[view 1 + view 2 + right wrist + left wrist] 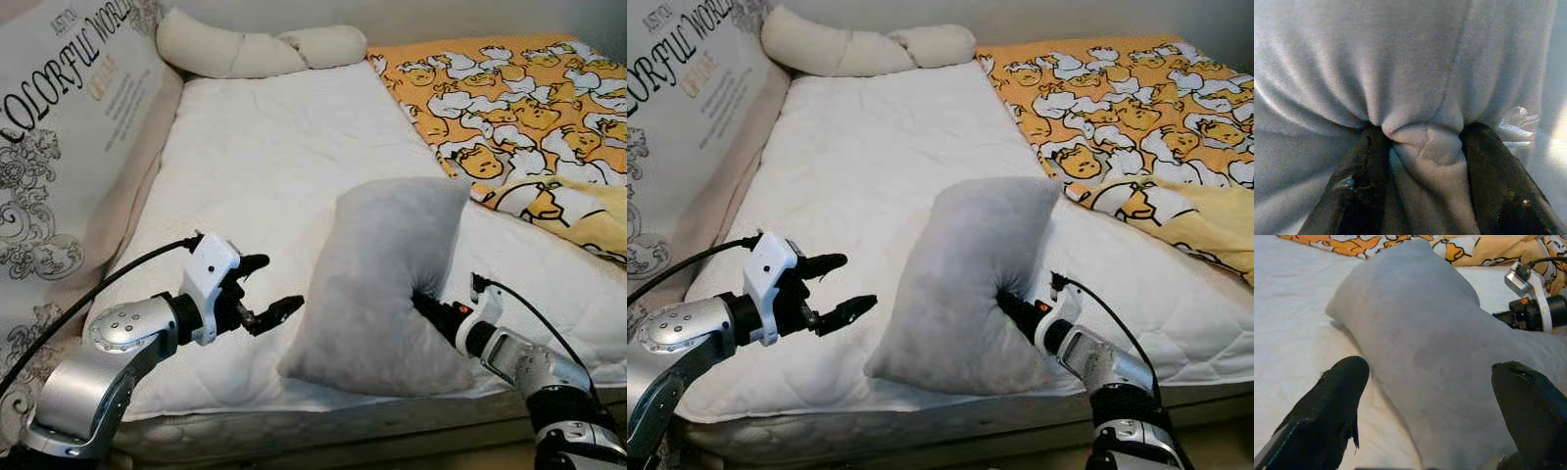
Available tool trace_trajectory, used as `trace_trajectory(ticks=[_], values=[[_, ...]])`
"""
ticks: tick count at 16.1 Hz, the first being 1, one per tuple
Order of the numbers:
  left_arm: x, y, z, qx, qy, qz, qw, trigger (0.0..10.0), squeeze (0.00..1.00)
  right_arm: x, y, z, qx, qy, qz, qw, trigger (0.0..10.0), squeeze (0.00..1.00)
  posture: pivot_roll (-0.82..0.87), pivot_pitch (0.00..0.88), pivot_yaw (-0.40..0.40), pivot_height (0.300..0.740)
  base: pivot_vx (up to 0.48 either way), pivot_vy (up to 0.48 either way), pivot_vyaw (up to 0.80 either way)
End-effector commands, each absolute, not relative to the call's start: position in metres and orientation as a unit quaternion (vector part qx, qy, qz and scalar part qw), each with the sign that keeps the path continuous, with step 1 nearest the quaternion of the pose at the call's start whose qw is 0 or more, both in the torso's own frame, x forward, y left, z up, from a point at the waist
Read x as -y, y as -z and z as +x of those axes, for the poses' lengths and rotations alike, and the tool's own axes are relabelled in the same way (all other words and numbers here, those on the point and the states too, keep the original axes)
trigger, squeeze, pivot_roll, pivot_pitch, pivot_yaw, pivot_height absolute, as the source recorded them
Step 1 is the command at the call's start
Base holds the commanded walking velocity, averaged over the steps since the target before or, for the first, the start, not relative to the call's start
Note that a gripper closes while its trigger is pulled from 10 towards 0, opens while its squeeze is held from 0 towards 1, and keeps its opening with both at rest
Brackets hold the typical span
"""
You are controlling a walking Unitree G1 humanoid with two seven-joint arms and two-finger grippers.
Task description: Clean up the room
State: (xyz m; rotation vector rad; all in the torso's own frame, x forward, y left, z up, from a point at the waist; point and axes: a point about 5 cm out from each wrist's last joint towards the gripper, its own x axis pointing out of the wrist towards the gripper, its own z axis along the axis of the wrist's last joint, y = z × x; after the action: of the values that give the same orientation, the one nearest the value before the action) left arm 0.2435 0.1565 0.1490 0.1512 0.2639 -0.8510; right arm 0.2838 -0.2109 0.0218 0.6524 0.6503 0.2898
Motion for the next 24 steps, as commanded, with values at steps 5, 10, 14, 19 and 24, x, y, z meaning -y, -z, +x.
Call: trace_trajectory(ticks=[5, 10, 14, 19, 24], values=[[-0.158, -0.145, 0.243, -0.133, 0.407, 0.078, 0.9, 10.0, 0.0, 0.193, -0.019, 0.286, -0.318, -0.163, 0.355, 0.864, 0.0, 0.0, -0.08, 0.0, 0.071, 0.74, 0.0, 0.0, 0.0], [-0.164, -0.141, 0.237, -0.147, 0.404, 0.075, 0.9, 10.0, 0.0, 0.188, -0.031, 0.298, -0.297, -0.157, 0.377, 0.863, 0.0, 0.0, -0.09, 0.0, 0.084, 0.74, 0.0, 0.0, 0.0], [-0.179, -0.143, 0.24, -0.141, 0.346, 0.081, 0.924, 10.0, 0.0, 0.166, -0.079, 0.337, -0.228, -0.193, 0.363, 0.883, 0.0, 0.0, -0.08, 0.0, 0.085, 0.74, 0.0, 0.0, 0.0], [-0.215, -0.155, 0.266, -0.107, 0.22, 0.102, 0.964, 10.0, 0.0, 0.101, -0.155, 0.379, -0.159, -0.288, 0.348, 0.878, 0.0, 0.0, -0.07, 0.0, 0.084, 0.74, 0.0, 0.0, 0.0], [-0.238, -0.17, 0.274, -0.075, 0.149, 0.095, 0.981, 10.0, 0.0, 0.076, -0.217, 0.392, -0.096, -0.337, 0.423, 0.835, 0.0, 0.0, -0.07, 0.0, 0.083, 0.74, 0.0, 0.0, 0.0]])
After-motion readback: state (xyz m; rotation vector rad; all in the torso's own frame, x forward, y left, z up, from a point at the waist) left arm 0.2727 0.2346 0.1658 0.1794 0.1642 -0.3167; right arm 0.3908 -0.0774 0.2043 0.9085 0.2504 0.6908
